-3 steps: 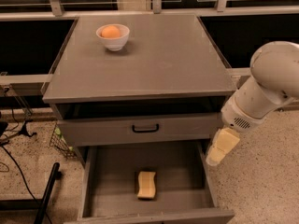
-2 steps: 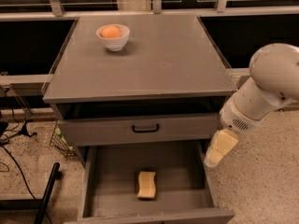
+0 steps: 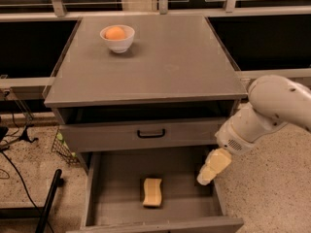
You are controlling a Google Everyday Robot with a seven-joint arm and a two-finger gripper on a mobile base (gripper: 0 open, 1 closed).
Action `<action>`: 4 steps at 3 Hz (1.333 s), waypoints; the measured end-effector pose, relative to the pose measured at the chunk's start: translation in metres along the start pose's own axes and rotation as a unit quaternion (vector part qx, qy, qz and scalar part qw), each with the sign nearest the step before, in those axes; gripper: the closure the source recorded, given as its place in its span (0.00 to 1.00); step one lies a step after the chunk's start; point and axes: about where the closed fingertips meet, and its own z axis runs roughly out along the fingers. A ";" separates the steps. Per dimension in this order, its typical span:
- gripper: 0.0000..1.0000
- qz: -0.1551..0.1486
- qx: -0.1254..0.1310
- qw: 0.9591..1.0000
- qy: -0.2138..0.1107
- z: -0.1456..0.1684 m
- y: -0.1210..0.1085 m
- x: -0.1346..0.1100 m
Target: Pick sponge from middle drawer and place on counter
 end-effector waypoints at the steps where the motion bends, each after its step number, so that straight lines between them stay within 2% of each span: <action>1: 0.00 0.025 -0.009 0.999 -0.034 0.041 0.008 -0.003; 2: 0.00 0.062 0.020 0.997 -0.052 0.092 0.019 -0.006; 3: 0.00 0.055 0.063 0.996 -0.014 0.153 0.032 -0.022; 4: 0.00 0.058 0.064 0.996 -0.015 0.159 0.033 -0.023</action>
Offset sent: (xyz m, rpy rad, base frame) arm -0.0040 0.0718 -0.1161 0.1133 -0.0782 -0.2494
